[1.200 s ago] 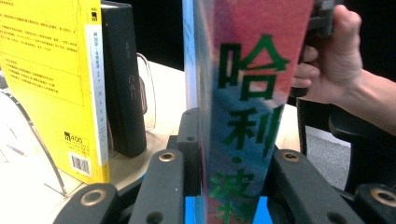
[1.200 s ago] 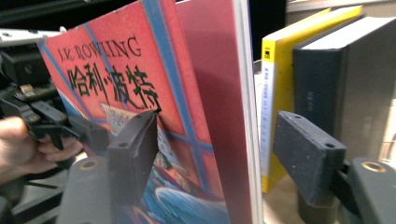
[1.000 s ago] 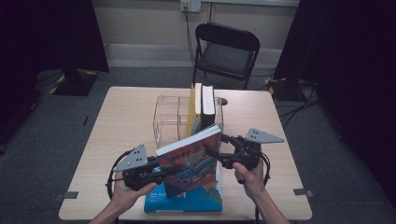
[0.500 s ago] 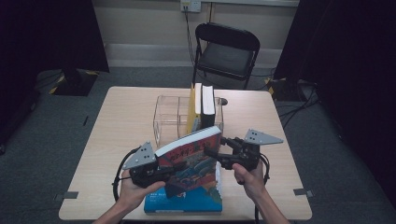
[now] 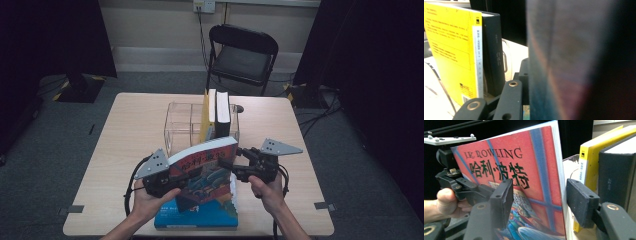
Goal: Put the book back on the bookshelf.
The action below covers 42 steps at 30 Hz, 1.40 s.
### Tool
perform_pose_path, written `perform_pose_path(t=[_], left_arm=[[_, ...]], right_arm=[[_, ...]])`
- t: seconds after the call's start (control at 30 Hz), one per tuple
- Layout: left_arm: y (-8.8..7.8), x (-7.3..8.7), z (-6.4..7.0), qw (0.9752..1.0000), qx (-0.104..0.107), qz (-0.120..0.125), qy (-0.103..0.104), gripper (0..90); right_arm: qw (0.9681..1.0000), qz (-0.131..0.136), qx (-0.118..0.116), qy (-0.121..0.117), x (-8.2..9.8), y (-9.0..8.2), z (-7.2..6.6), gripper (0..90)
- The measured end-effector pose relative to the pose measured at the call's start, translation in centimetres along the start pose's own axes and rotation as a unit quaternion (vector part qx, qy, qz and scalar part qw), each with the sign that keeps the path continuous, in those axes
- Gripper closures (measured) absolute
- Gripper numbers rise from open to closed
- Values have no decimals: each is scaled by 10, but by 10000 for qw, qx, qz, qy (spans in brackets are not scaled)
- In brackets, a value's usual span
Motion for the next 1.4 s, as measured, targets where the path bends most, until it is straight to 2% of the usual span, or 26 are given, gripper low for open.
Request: perform_pose_path(t=[0.13, 0.17, 0.3, 0.47, 0.5, 0.57, 0.63, 0.73, 0.8, 0.83, 0.87, 1.0, 1.03, 1.07, 1.1, 1.13, 1.17, 1.3, 1.33, 1.37, 1.4], left_arm=[[0, -1, 3, 10000, -26, 1, 66, 746], [-1, 0, 4, 10000, -42, -13, 58, 746], [-5, 1, 0, 9999, -101, 1, -85, 746], [-13, 3, -8, 9992, -221, -41, -340, 747], [-13, 3, -8, 9992, -221, -41, -340, 747], [-21, 4, -12, 9985, -342, -94, -424, 747], [-23, 5, -14, 9983, -376, -122, -432, 748], [-33, 6, -20, 9967, -566, -75, -575, 747], [-36, 6, -22, 9964, -620, -112, -575, 748], [-39, 6, -24, 9958, -692, -109, -587, 748], [-41, 6, -27, 9949, -782, -92, -627, 748], [-48, 5, -38, 9918, -1072, -115, -690, 749], [-49, 3, -41, 9906, -1166, -75, -714, 748], [-49, 3, -41, 9906, -1166, -75, -714, 748], [-52, 2, -44, 9894, -1267, -59, -707, 748], [-52, 2, -44, 9894, -1267, -59, -707, 748], [-52, 1, -49, 9879, -1372, -82, -718, 748], [-48, -5, -59, 9843, -1566, -38, -810, 748], [-48, -5, -59, 9843, -1566, -38, -810, 748], [-46, -10, -63, 9831, -1642, -3, -811, 749], [-44, -12, -64, 9825, -1677, 1, -813, 748]], right_arm=[[10000, 11, 3, 81, 0, 0, 1, 396], [10000, -8, 38, 76, 1, 1, 3, 349], [9998, -139, 175, 12, 7, 1, 6, 308], [9991, -233, 358, 73, 15, -9, 15, 282], [9991, -233, 358, 73, 15, -9, 15, 282], [9985, -259, 469, 130, 20, -18, 22, 281], [9978, -305, 575, 154, 25, -23, 26, 281], [9963, -398, 732, 212, 34, -32, 34, 273], [9955, -446, 814, 210, 38, -35, 38, 272], [9936, -522, 975, 241, 46, -40, 45, 264], [9936, -522, 975, 241, 46, -40, 45, 264], [9900, -633, 1187, 417, 63, -49, 59, 254], [9883, -722, 1267, 454, 68, -52, 63, 240], [9883, -722, 1267, 454, 68, -52, 63, 240], [9858, -841, 1383, 441, 73, -54, 67, 237], [9858, -841, 1383, 441, 73, -54, 67, 237], [9840, -920, 1449, 470, 78, -58, 71, 226], [9796, -1032, 1637, 548, 88, -63, 81, 217], [9796, -1032, 1637, 548, 88, -63, 81, 217], [9779, -1044, 1712, 590, 92, -64, 85, 217], [9778, -1030, 1720, 603, 93, -64, 86, 218]])
Point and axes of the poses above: each handheld gripper's, and its own axes: y roughly forward along the jaws, x roughly out of its underside, z roughly to its right, the point moved 8 cm from there along y, roughly forward along the jaws, and after that the axes turned 6 degrees about y, right-handed, at the moved point
